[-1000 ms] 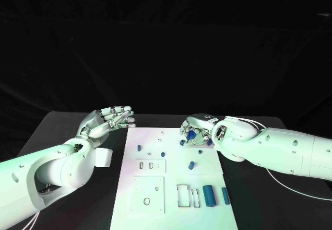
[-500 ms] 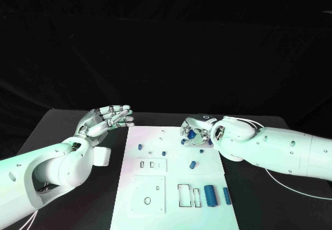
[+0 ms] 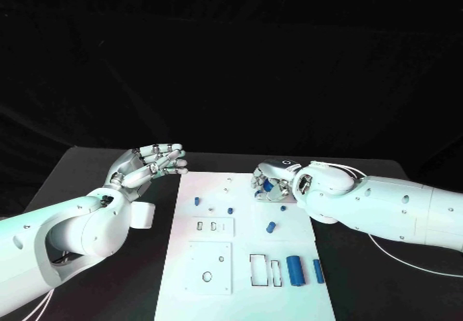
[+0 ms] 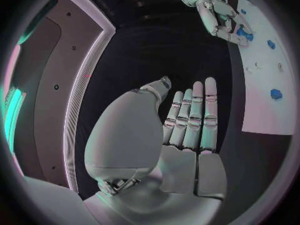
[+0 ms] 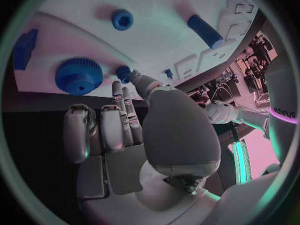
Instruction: Assemble the parts on the task board
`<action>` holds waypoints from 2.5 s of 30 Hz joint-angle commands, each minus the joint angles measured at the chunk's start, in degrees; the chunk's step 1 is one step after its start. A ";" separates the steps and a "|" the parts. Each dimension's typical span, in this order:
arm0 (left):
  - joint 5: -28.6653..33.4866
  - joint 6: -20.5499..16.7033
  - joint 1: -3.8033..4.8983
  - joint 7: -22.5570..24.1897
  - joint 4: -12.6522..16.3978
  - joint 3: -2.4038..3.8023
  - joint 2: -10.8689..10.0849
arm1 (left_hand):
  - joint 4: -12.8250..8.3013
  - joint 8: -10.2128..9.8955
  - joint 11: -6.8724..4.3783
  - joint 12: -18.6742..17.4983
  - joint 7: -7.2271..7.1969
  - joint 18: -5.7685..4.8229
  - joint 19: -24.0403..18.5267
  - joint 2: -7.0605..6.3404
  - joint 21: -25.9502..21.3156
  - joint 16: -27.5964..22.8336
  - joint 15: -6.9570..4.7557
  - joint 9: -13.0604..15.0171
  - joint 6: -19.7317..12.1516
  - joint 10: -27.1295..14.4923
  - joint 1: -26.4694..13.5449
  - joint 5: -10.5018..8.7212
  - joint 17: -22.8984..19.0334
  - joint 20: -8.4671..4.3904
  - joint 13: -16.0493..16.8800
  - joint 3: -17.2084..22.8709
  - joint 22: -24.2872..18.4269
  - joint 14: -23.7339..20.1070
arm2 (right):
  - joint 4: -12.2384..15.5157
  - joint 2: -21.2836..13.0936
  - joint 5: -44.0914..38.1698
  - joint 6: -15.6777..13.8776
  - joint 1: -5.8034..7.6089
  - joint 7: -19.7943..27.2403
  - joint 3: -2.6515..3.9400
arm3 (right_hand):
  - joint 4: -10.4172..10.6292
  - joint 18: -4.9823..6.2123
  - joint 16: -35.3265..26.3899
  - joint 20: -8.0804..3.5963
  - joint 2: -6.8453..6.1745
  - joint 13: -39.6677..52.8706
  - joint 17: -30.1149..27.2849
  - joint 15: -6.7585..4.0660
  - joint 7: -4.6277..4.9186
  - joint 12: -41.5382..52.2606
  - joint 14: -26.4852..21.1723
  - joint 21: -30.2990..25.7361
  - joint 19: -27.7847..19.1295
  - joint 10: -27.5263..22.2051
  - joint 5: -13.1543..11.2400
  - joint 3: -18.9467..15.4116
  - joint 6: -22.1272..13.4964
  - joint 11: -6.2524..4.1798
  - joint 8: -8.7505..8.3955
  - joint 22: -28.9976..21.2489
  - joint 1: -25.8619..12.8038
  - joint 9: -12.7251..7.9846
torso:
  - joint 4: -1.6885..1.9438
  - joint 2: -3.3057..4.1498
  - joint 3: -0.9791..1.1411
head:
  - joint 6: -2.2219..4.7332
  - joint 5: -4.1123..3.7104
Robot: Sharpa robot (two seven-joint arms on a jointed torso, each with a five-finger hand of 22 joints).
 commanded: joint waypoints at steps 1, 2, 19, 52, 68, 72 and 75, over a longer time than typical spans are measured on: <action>-0.30 1.54 0.11 0.19 0.01 0.06 0.16 | 0.04 -0.31 0.22 -0.38 0.43 0.32 -0.41 -0.01 0.32 -0.37 0.40 -0.07 -0.44 -0.04 -0.58 -0.14 0.09 -0.01 -0.01 0.07 0.05 0.04 | -0.07 0.11 -0.85 1.26 -0.10 -0.60 0.00 | 0.08 -0.95 0.43 0.05 -0.22 -0.10 0.12 0.41 -0.04 -0.26 1.90 0.32 0.34 0.49 0.24 0.77 0.51 -0.09 -0.26 1.18 -0.06 0.12 | 0.19 0.35 -0.15 | -0.06 -0.21; -0.30 1.57 0.11 0.16 -0.03 0.06 0.18 | 0.04 -0.31 0.22 -0.38 0.43 0.32 -0.41 -0.01 0.32 -0.37 0.40 -0.07 -0.44 -0.04 -0.58 -0.14 0.09 -0.01 -0.01 0.07 0.05 0.04 | -0.08 0.13 -0.85 1.34 -0.13 -0.63 0.00 | 0.08 -0.95 0.43 0.05 -0.22 -0.10 0.12 0.41 -0.04 -0.26 1.90 0.32 0.34 0.49 0.24 0.77 0.51 -0.09 -0.26 1.18 -0.06 0.12 | 0.20 0.39 -0.16 | -0.09 -0.22; -0.29 2.01 0.11 -0.44 -0.24 0.05 0.12 | 0.12 -0.43 0.31 -0.60 0.51 0.31 -0.70 0.00 0.38 -0.56 0.51 -0.09 -0.59 -0.15 -0.83 -0.14 0.20 0.09 0.00 0.00 0.08 -0.18 | 0.10 -0.24 -0.97 -1.00 -0.21 -0.57 0.00 | -0.70 -1.29 1.08 -0.23 -0.38 -0.17 0.01 -0.06 -0.58 0.05 1.72 1.52 1.22 2.61 0.19 6.63 1.93 -0.66 0.66 3.33 0.64 1.39 | 0.25 0.86 -0.23 | -0.14 -0.19; -0.29 2.65 0.11 -1.04 0.16 0.05 0.44 | 0.17 -0.65 0.47 -1.03 0.66 0.30 -1.20 0.11 0.43 -0.91 0.68 -0.12 -0.89 -0.48 -1.05 -0.15 0.38 0.26 0.00 -0.06 0.09 -0.58 | -4.77 7.69 -3.67 -13.01 0.38 -2.68 0.78 | -5.93 -2.09 2.10 -1.55 0.95 1.79 0.68 -1.34 -1.60 0.67 1.91 3.78 3.37 7.05 0.10 11.58 4.40 -2.17 3.91 7.30 1.92 5.60 | 0.89 1.51 -0.57 | 1.12 -0.45; -0.29 2.73 0.48 -1.10 0.41 0.08 0.48 | 0.19 -0.67 0.49 -1.07 0.69 0.29 -1.29 0.10 0.42 -0.96 0.70 -0.12 -0.91 -0.49 -1.12 -0.15 0.42 0.29 0.01 -0.10 0.08 -0.63 | -7.29 10.57 -3.52 -11.99 0.07 -2.06 0.78 | -6.11 -2.07 2.13 -1.53 0.90 1.87 0.63 -1.30 -1.55 0.50 1.92 3.74 3.29 6.89 0.10 11.68 4.13 -2.10 3.87 7.24 1.64 5.82 | 1.50 2.04 -0.93 | 0.60 -0.51; -0.29 2.74 0.53 -1.12 0.34 0.08 0.47 | 0.19 -0.67 0.49 -1.07 0.69 0.29 -1.29 0.10 0.42 -0.96 0.70 -0.12 -0.91 -0.49 -1.12 -0.15 0.42 0.29 0.01 -0.10 0.08 -0.63 | -7.25 10.77 -3.42 -11.85 0.02 -1.88 0.78 | -6.11 -2.07 2.13 -1.53 0.90 1.87 0.63 -1.30 -1.55 0.50 1.92 3.74 3.29 6.89 0.10 11.68 4.13 -2.10 3.87 7.24 1.64 5.82 | 1.41 2.04 -0.92 | 0.55 -0.32; -0.29 2.74 0.57 -1.13 0.28 0.08 0.47 | 0.19 -0.68 0.50 -1.09 0.69 0.29 -1.36 0.10 0.41 -1.00 0.73 -0.11 -0.92 -0.50 -1.14 -0.15 0.43 0.31 0.01 -0.11 0.08 -0.69 | -7.39 10.98 -3.33 -11.69 -0.02 -1.75 0.78 | -6.15 -2.06 2.15 -1.52 0.91 1.90 0.62 -1.26 -1.52 0.42 1.92 3.71 3.25 6.82 0.09 11.72 4.00 -2.06 3.86 7.19 1.49 5.91 | 1.35 2.08 -0.93 | 0.68 -0.30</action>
